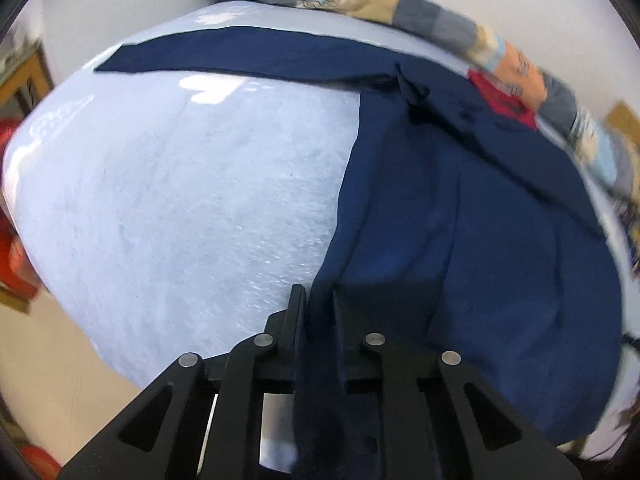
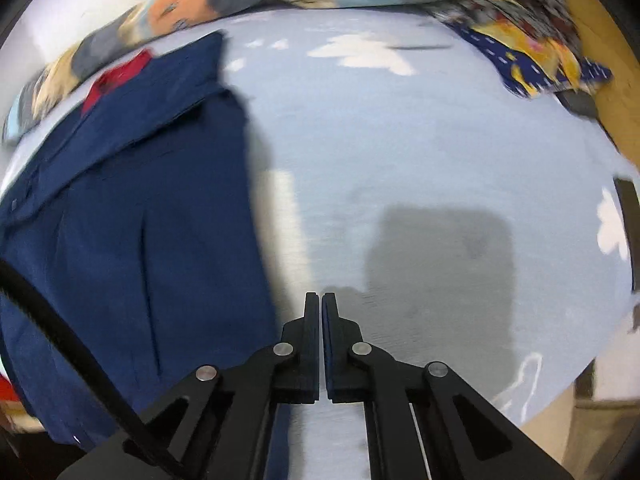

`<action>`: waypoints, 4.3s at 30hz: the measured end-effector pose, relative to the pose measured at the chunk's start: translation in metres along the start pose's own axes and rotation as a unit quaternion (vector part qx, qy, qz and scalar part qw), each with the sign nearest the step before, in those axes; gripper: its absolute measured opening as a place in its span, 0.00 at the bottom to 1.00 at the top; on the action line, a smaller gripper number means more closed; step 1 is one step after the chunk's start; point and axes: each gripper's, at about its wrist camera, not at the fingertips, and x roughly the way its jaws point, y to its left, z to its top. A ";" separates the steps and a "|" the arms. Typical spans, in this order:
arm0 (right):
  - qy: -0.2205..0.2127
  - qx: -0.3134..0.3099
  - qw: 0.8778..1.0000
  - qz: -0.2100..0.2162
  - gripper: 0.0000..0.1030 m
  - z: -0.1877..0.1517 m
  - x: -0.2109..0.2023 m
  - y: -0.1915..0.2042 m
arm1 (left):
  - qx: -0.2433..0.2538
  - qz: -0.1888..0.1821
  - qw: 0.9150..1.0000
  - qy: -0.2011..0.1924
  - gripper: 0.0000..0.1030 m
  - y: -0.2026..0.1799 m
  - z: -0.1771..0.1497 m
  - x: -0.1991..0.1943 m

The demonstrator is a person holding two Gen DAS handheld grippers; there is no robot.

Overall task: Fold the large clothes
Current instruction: 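Open the right tool while the left tool grasps the other sleeve cuff, then lift the other sleeve with the left tool and fold it across the body, then release the sleeve with the left tool onto the jacket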

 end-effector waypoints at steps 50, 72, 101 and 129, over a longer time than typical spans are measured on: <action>-0.120 -0.208 0.947 0.211 0.78 -0.023 -0.051 0.260 | -0.381 -0.091 0.891 -0.229 0.13 0.346 0.286 0.135; -0.211 -0.098 0.950 0.209 0.78 0.005 -0.099 0.184 | -0.132 -0.145 0.939 -0.284 0.03 0.127 0.362 -0.077; -0.310 0.009 0.922 0.230 0.78 0.010 -0.160 0.104 | 0.233 -0.239 0.943 0.007 0.08 -0.443 0.088 0.122; -0.270 0.063 0.943 0.182 0.78 0.026 -0.131 0.080 | 0.204 -0.044 0.974 -0.084 0.86 -0.269 0.142 0.074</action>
